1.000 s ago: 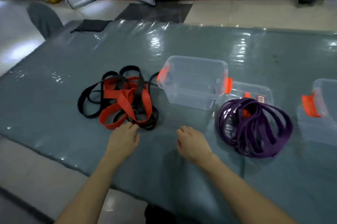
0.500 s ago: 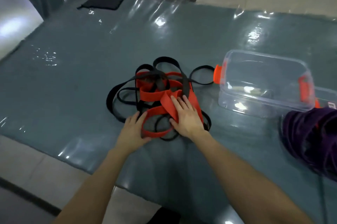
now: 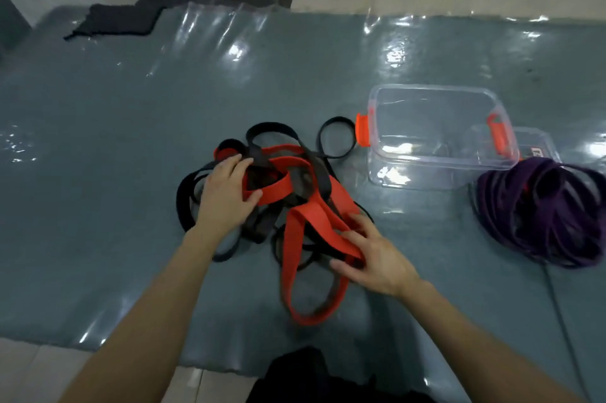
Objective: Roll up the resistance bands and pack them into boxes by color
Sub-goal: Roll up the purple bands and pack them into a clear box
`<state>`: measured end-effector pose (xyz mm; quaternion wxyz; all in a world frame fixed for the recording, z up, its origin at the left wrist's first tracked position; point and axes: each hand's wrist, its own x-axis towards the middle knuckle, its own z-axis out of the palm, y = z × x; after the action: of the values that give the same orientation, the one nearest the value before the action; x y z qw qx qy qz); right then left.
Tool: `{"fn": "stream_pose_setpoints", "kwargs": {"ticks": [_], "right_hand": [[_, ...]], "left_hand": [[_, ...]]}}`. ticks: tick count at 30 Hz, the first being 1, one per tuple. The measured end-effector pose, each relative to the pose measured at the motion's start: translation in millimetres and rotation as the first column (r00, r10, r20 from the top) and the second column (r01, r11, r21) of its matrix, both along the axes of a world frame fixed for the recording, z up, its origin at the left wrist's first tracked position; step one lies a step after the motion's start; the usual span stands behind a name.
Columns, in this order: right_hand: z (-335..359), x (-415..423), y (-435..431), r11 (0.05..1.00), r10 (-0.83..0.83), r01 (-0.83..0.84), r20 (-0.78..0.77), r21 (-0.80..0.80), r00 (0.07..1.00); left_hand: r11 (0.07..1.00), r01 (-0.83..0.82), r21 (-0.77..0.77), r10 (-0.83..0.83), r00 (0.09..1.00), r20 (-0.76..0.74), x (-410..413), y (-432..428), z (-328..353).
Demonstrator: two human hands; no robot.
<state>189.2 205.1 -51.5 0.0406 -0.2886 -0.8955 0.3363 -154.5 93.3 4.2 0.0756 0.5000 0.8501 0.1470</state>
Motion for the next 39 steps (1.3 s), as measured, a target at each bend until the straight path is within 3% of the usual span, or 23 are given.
{"fn": "stream_pose_setpoints", "kwargs": {"ticks": [3, 6, 8, 10, 12, 15, 18, 22, 24, 27, 29, 31, 33, 36, 39], "right_hand": [[19.1, -20.6, 2.6, 0.992, -0.081, 0.093, -0.130, 0.089, 0.988], [37.1, -49.6, 13.8, 0.957, -0.194, 0.242, -0.268, 0.160, 0.944], [44.4, -72.0, 26.2, 0.947, -0.244, 0.292, -0.291, 0.133, 0.925], [48.7, -99.3, 39.1, 0.947, -0.279, 0.304, -0.206, 0.103, 0.938], [48.2, -127.2, 51.6, 0.947, -0.320, 0.320, -0.076, -0.004, 0.944], [35.9, -154.5, 58.0, 0.942, -0.296, 0.311, 0.118, -0.130, 0.948], [16.8, -154.4, 50.3, 0.970, -0.209, 0.225, 0.170, -0.085, 0.963], [21.2, -152.8, 52.0, 0.990, -0.140, 0.139, 0.153, 0.014, 0.978], [38.0, -154.8, 59.2, 0.989, -0.144, 0.140, 0.093, 0.052, 0.985], [75.4, -158.8, 74.4, 0.985, -0.172, 0.172, -0.033, -0.009, 0.985], [105.1, -160.8, 85.6, 0.990, -0.136, 0.132, -0.096, -0.041, 0.986], [134.7, -161.6, 95.8, 0.998, -0.066, 0.065, -0.154, -0.007, 0.986], [163.0, -161.7, 106.8, 0.997, -0.031, 0.043, -0.192, 0.058, 0.981], [211.0, -158.6, 125.6, 0.992, -0.042, 0.077, -0.312, 0.103, 0.949], [258.3, -148.7, 133.9, 0.984, -0.036, 0.107, -0.434, 0.140, 0.900]], "left_hand": [[0.954, 0.088, -0.286, -0.058, 0.992, 0.112, 5.2, 20.4, -17.4], [0.975, 0.082, -0.206, -0.061, 0.992, 0.107, 18.6, 10.0, -34.3], [0.994, 0.054, -0.093, -0.030, 0.967, 0.251, 20.0, -5.3, -36.4], [0.999, 0.033, -0.040, -0.018, 0.945, 0.327, 13.5, -27.4, -30.1], [1.000, 0.003, 0.031, -0.012, 0.958, 0.286, 5.8, -54.2, -19.7], [0.977, -0.166, 0.136, 0.115, 0.940, 0.321, -2.5, -95.0, -5.4], [0.926, -0.366, 0.093, 0.316, 0.885, 0.342, -5.0, -120.4, -3.8], [0.921, -0.388, 0.021, 0.355, 0.862, 0.360, -1.1, -127.2, -16.5], [0.920, -0.384, 0.080, 0.333, 0.872, 0.360, -0.4, -120.1, -19.0], [0.890, -0.387, 0.242, 0.321, 0.908, 0.271, -6.0, -101.8, -13.7], [0.911, -0.318, 0.263, 0.270, 0.941, 0.204, -12.8, -87.7, -5.4], [0.963, -0.208, 0.174, 0.178, 0.969, 0.172, -19.6, -71.2, 2.0], [0.992, -0.116, 0.044, 0.102, 0.966, 0.239, -22.2, -51.7, 13.3], [0.988, -0.006, -0.154, 0.046, 0.965, 0.259, -18.9, -23.9, 26.8], [0.988, 0.000, -0.157, 0.033, 0.978, 0.206, -17.6, -6.4, 34.4]]}}
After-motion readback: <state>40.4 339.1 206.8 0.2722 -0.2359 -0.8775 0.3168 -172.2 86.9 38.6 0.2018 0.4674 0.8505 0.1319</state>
